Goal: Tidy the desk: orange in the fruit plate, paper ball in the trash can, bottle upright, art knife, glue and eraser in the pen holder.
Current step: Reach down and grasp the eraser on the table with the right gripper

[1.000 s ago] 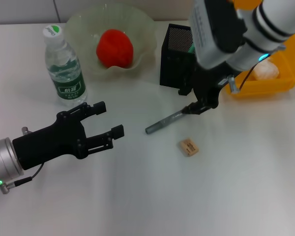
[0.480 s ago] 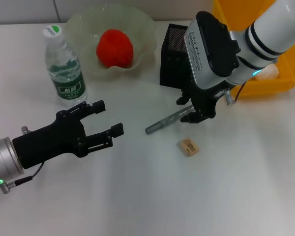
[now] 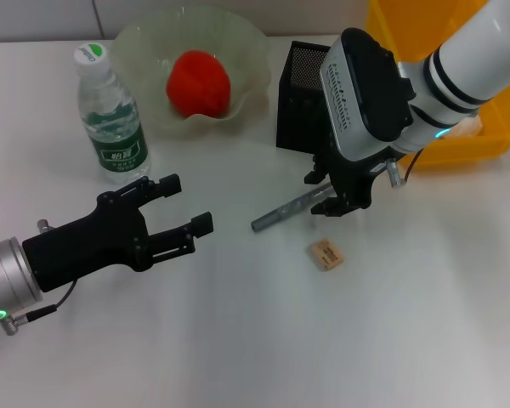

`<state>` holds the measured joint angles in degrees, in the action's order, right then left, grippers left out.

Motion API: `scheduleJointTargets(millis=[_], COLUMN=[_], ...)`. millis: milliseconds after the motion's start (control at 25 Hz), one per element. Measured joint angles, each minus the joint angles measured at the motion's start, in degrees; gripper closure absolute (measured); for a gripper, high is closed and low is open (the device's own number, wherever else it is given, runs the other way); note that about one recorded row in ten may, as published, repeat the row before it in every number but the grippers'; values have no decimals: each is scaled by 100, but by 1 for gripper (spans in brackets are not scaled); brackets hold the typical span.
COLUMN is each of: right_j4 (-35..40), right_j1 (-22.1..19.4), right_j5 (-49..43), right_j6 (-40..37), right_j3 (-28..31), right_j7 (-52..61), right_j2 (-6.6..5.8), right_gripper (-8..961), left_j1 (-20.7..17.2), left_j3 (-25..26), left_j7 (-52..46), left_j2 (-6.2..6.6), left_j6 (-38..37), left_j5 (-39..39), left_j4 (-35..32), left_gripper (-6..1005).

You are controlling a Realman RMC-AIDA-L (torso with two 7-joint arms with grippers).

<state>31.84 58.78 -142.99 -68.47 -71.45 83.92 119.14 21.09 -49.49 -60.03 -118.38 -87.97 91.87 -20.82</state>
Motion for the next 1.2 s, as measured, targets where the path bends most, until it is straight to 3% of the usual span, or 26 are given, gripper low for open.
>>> scheduleJointTargets(millis=[360, 560, 720, 1200], right_j4=[164, 892, 1104, 688], right_j1=[-56, -232, -286, -310], right_j5=[133, 218, 151, 180], right_j6=[-166, -1388, -1808, -1293], right_j3=[-3, -7, -102, -661], right_j7=[66, 567, 805, 514], right_j2=[5, 4, 3, 46], right_gripper=[549, 546, 544, 539], left_j1=[0, -21, -57, -70], left_j3=[1, 1, 1, 1], left_j7=[0, -3, -5, -9], left_j2=[-4, -1, 0, 0], left_j6=[0, 0, 4, 9], left_j5=[24, 19, -2, -4], left_j4=[9, 10, 16, 17], left_gripper=[140, 140, 140, 140])
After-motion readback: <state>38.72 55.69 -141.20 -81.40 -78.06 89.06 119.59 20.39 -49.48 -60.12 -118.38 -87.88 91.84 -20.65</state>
